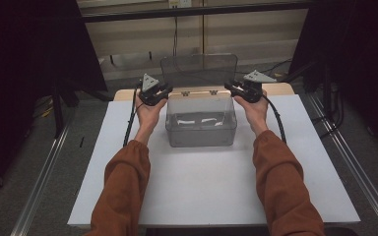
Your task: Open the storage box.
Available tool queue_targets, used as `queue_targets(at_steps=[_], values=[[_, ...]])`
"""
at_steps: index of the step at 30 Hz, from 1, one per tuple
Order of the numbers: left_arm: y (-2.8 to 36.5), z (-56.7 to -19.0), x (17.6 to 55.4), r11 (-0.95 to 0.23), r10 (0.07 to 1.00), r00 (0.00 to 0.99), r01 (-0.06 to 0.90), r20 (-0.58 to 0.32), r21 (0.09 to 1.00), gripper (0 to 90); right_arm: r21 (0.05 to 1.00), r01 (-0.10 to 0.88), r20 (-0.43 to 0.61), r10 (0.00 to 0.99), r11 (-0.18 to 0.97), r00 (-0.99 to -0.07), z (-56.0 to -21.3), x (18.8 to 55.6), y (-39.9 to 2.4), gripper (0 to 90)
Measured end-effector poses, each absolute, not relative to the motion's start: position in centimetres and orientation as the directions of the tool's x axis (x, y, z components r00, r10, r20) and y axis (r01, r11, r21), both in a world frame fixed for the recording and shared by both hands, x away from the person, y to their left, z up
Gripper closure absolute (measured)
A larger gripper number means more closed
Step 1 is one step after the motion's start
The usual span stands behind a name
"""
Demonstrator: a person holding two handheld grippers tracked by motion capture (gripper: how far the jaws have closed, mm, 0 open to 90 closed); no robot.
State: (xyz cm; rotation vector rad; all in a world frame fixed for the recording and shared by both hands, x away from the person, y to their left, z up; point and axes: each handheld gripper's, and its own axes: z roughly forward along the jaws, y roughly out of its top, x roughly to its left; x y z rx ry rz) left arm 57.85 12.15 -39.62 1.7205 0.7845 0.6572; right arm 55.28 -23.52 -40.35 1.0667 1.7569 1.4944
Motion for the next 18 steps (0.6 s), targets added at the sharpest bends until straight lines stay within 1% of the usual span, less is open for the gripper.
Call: queue_targets(at_steps=[3, 11, 15, 18], values=[[12.1, -39.7, 58.0, -0.185, 0.779, 0.626, 0.188, 0.028, 0.965, 73.5, 0.976, 0.213, 0.068, 0.861, 0.048, -0.504, -40.2, 55.4, -23.6, 68.3], [12.1, -40.0, 58.5, -0.204, 0.778, 0.628, 0.218, 0.023, 0.954, 73.7, 0.971, 0.239, 0.095, 0.861, 0.032, -0.499, -40.4, 55.9, -23.5, 67.5], [12.0, -39.9, 58.7, -0.191, 0.783, 0.622, 0.244, -0.003, 0.951, 73.7, 0.964, 0.263, 0.094, 0.86, 0.048, -0.502, -40.7, 56.3, -23.6, 68.7], [12.0, -39.9, 58.9, -0.176, 0.786, 0.618, 0.267, -0.028, 0.947, 73.6, 0.961, 0.275, 0.114, 0.857, 0.034, -0.502, -40.7, 56.6, -23.6, 69.3]])
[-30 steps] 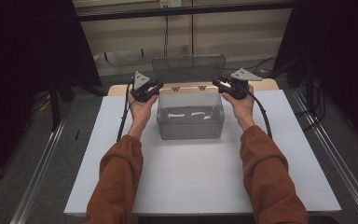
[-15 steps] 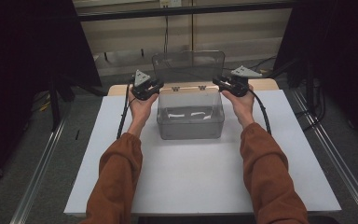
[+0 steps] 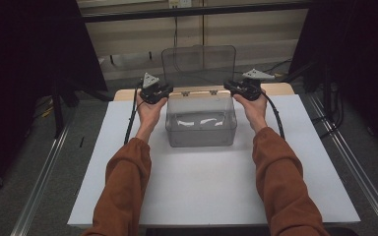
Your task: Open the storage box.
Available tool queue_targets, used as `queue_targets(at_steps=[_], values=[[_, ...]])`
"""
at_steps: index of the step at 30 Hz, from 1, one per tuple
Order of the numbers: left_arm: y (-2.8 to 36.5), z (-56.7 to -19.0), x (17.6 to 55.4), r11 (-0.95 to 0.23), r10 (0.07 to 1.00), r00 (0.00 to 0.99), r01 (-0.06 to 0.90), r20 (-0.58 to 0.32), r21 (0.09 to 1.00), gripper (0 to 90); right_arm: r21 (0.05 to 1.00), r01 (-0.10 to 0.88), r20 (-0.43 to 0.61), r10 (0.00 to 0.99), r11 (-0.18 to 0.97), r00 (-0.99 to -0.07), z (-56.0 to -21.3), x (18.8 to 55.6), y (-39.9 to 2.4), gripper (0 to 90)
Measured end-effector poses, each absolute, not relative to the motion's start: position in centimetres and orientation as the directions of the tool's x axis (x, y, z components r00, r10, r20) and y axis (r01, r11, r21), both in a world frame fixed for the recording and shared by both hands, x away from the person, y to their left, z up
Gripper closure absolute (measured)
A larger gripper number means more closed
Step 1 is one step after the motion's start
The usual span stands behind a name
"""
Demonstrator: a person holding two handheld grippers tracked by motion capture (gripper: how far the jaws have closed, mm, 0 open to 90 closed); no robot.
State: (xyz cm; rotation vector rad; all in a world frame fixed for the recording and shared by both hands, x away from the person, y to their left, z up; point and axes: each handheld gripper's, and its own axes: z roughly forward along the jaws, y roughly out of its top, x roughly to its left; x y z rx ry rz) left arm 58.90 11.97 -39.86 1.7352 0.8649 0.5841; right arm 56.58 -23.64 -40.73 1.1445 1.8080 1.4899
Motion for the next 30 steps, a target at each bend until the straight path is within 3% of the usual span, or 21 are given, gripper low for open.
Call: queue_targets(at_steps=[5, 30], values=[[11.9, -39.8, 59.2, -0.132, 0.791, 0.606, 0.3, -0.082, 0.945, 75.1, 0.954, 0.298, 0.122, 0.861, 0.035, -0.494, -40.5, 56.7, -23.6, 70.7], [11.8, -38.9, 60.2, -0.124, 0.802, 0.576, 0.423, -0.16, 0.898, 75.7, 0.915, 0.402, 0.227, 0.869, -0.036, -0.44, -40.0, 57.7, -23.5, 71.3]])
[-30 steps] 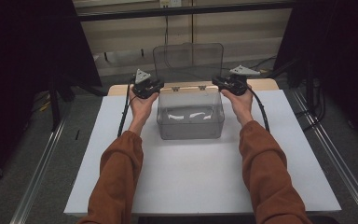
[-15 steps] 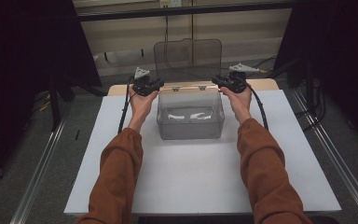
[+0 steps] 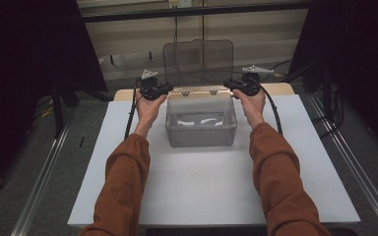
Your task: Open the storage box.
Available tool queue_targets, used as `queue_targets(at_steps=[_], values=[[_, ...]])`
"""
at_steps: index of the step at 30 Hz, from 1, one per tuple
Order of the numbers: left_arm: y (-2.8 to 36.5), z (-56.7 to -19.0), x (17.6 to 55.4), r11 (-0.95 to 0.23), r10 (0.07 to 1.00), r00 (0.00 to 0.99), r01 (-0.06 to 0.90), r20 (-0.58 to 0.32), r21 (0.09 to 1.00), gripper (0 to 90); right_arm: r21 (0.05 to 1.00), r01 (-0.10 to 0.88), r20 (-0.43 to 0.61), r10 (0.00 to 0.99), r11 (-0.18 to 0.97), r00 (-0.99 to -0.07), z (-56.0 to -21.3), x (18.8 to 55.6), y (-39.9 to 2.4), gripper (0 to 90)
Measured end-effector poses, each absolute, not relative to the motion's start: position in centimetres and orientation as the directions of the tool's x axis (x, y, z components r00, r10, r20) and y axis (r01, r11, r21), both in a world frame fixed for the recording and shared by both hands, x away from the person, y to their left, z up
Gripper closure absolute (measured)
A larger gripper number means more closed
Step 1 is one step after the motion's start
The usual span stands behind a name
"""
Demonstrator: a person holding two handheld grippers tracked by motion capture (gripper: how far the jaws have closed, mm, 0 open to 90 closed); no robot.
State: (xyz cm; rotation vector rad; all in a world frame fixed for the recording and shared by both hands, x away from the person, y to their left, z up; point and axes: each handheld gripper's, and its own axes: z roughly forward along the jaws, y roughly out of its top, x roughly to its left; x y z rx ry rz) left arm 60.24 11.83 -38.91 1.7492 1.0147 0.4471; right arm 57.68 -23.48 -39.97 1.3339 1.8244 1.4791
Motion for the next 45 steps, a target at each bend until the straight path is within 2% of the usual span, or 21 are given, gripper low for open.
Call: queue_targets(at_steps=[10, 19, 29, 45], values=[[11.7, -38.7, 60.5, -0.116, 0.809, 0.559, 0.457, -0.183, 0.882, 75.2, 0.894, 0.446, 0.257, 0.873, -0.052, -0.414, -39.6, 58.0, -23.4, 70.6], [11.6, -38.8, 60.7, -0.103, 0.813, 0.548, 0.472, -0.2, 0.876, 72.8, 0.887, 0.461, 0.239, 0.887, -0.033, -0.395, -39.4, 58.2, -22.9, 67.3], [11.3, -38.8, 60.9, -0.098, 0.819, 0.536, 0.484, -0.206, 0.869, 69.4, 0.885, 0.465, 0.228, 0.897, -0.028, -0.379, -39.5, 58.5, -22.6, 63.5], [11.0, -39.4, 61.4, -0.082, 0.816, 0.527, 0.511, -0.236, 0.856, 62.1, 0.866, 0.497, 0.266, 0.893, -0.056, -0.363, -39.9, 59.0, -22.4, 57.5]])
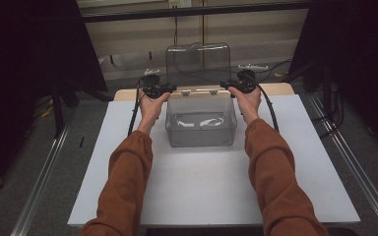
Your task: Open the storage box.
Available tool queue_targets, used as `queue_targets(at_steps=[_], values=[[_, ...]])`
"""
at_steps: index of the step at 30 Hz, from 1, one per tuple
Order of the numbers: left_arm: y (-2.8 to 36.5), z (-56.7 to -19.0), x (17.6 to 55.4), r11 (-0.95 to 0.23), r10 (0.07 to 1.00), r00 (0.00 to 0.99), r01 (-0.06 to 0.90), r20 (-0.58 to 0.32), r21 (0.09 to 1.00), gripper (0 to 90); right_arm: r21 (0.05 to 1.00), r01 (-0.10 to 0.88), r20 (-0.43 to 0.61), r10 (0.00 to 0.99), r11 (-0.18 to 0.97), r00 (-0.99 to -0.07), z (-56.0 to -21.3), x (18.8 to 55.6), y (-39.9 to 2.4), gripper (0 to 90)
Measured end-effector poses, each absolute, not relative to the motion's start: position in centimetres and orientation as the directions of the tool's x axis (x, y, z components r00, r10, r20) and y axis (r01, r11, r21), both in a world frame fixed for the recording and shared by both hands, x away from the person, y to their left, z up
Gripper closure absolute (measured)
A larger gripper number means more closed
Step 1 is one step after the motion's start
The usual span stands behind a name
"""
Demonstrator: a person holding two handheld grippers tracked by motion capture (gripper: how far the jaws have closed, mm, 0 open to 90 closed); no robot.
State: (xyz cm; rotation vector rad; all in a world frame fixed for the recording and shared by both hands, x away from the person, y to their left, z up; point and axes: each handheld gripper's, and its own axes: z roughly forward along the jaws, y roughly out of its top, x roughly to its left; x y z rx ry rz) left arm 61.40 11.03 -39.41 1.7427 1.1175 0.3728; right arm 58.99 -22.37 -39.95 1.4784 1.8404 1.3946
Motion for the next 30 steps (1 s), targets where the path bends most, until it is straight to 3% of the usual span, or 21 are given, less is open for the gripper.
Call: queue_targets(at_steps=[24, 30], values=[[10.9, -39.9, 61.9, -0.047, 0.822, 0.481, 0.59, -0.304, 0.806, 55.6, 0.804, 0.574, 0.382, 0.874, -0.154, -0.301, -41.0, 59.6, -22.5, 54.3], [10.9, -40.2, 61.9, -0.052, 0.811, 0.494, 0.595, -0.314, 0.802, 49.4, 0.792, 0.587, 0.4, 0.869, -0.169, -0.29, -41.2, 59.7, -22.4, 51.8]])
